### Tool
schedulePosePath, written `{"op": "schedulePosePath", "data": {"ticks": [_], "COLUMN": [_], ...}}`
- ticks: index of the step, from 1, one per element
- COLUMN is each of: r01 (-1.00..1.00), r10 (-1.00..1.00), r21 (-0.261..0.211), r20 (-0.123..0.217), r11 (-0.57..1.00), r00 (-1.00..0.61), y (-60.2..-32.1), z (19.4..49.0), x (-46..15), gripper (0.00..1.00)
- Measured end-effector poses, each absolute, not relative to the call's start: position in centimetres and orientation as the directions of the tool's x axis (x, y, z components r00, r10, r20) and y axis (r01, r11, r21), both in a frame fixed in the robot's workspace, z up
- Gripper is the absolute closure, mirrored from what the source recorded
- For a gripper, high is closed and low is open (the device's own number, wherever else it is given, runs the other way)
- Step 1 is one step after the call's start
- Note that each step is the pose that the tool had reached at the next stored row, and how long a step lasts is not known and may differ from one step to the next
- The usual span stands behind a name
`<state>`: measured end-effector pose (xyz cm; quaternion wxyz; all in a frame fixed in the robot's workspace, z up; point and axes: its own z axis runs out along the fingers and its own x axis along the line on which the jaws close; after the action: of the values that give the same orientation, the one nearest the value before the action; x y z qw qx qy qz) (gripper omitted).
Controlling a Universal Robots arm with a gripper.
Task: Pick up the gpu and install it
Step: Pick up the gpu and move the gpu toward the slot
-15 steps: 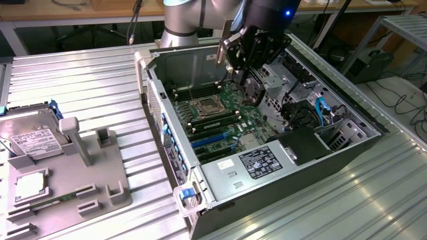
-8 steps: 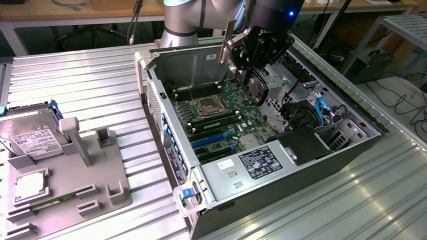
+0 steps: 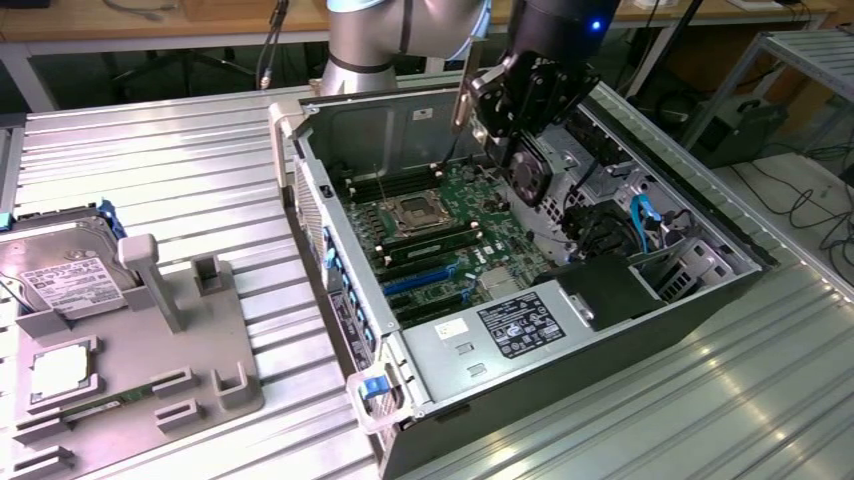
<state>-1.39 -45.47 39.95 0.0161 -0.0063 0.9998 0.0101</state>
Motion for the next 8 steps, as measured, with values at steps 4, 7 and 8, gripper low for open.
{"op": "schedulePosePath", "data": {"ticks": [4,7,8], "r01": [-0.013,-0.013,-0.013], "r10": [-0.012,-0.012,-0.012], "r21": [0.02,0.02,0.02], "r20": [-0.032,-0.032,-0.032], "r11": [1.0,1.0,1.0], "r00": [-0.999,-0.999,-0.999], "y": [-45.47,-45.46,-45.47], "z": [39.95,39.95,39.95], "x": [-1.28,-1.27,-1.27], "gripper": [0.73,0.73,0.73]}}
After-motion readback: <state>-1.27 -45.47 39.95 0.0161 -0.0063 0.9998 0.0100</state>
